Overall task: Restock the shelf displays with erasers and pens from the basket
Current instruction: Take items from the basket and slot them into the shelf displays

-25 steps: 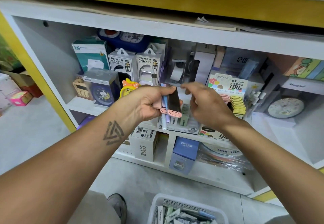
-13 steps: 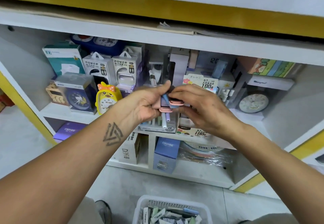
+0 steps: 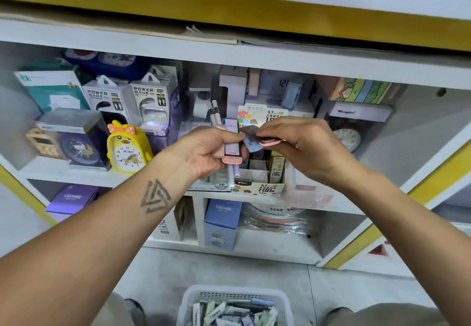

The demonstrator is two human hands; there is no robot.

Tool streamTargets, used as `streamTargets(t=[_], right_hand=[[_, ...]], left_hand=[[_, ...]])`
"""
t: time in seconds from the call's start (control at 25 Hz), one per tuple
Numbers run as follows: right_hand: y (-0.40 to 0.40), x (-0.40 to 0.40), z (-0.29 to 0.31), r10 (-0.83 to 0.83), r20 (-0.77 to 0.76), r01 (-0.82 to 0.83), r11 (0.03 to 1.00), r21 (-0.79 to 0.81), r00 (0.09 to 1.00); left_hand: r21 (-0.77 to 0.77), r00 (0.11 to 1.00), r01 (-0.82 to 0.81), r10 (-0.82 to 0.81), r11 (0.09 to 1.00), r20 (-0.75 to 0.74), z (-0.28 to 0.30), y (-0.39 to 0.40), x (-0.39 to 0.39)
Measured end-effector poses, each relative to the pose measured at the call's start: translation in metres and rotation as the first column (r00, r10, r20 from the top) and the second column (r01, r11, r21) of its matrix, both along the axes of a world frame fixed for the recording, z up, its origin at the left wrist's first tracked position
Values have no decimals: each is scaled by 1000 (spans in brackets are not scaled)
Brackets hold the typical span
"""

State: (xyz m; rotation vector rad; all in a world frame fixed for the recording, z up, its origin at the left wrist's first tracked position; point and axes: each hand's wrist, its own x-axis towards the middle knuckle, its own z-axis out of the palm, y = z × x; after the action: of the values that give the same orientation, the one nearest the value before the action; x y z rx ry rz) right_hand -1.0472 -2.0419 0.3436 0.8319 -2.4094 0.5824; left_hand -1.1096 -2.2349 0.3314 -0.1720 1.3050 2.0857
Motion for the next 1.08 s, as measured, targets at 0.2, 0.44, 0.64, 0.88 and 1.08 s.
streamTargets(t=[0.2,0.44,0.64,0.88,1.08], right_hand=[[18,-9,1,-279,218,330,911,-247,935],[6,-22,-16,-321,184,327,945,-3,929],[1,-32,-27,-418,189,403,908,114,888],[-4,-37,-37,-411,252,409,910,66,876],[-4,-40,-34,-446,171,448,894,31,879]], left_hand=[[-106,997,-75,72,992,-33,-3,-1,-4],[-165,991,-106,90,981,-102,-4,-8,-5],[-209,984,-124,93,970,-150,-6,-12,-6],[-228,975,-145,99,963,-198,-7,-11,-2],[-235,972,-150,99,960,-215,-6,-7,0]])
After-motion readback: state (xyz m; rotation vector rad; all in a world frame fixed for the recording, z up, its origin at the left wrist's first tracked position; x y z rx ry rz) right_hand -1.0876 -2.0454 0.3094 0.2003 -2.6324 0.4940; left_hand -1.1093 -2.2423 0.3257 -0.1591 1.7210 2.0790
